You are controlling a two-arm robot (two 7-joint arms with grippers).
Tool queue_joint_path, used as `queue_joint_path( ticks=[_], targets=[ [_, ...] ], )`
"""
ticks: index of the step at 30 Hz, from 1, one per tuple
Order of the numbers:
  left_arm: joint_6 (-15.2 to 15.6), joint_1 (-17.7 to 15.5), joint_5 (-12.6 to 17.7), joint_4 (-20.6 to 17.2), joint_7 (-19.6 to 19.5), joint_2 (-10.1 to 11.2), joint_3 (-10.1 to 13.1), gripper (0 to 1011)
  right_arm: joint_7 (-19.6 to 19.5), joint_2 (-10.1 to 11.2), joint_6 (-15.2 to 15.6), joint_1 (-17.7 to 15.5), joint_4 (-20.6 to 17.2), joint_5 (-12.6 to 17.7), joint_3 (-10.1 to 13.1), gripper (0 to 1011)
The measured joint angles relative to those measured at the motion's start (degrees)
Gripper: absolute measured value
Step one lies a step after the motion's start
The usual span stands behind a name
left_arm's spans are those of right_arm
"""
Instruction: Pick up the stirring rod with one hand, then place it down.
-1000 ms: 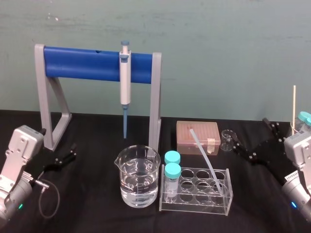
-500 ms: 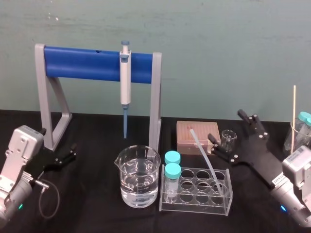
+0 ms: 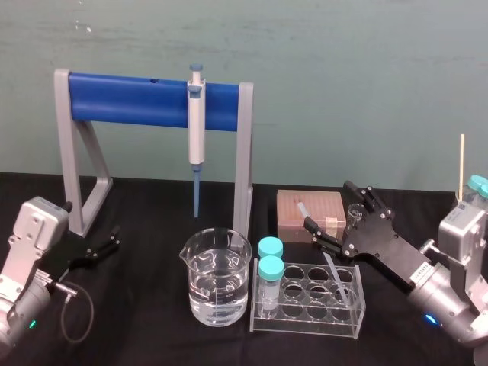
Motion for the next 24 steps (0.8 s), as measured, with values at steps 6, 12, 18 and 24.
queue_joint_path(
  ticks=[6,12,18,24],
  targets=[
    [0.00,0.00,0.00,0.00,0.00,0.00,0.01,1000,3.91,-1.62,3.59,2.40,3.10,2.80,-0.10,1000],
    [0.00,0.00,0.00,0.00,0.00,0.00,0.00,1000,6.50,-2.75,5.64,4.24,5.56,3.63,-0.13,1000],
    [0.00,0.00,0.00,0.00,0.00,0.00,0.00,1000,9.34,-3.82,7.11,5.92,8.12,4.49,-0.04,1000],
    [0.00,0.00,0.00,0.00,0.00,0.00,0.00,1000,11.49,-4.72,8.21,7.08,10.19,4.68,0.12,1000]
  ],
)
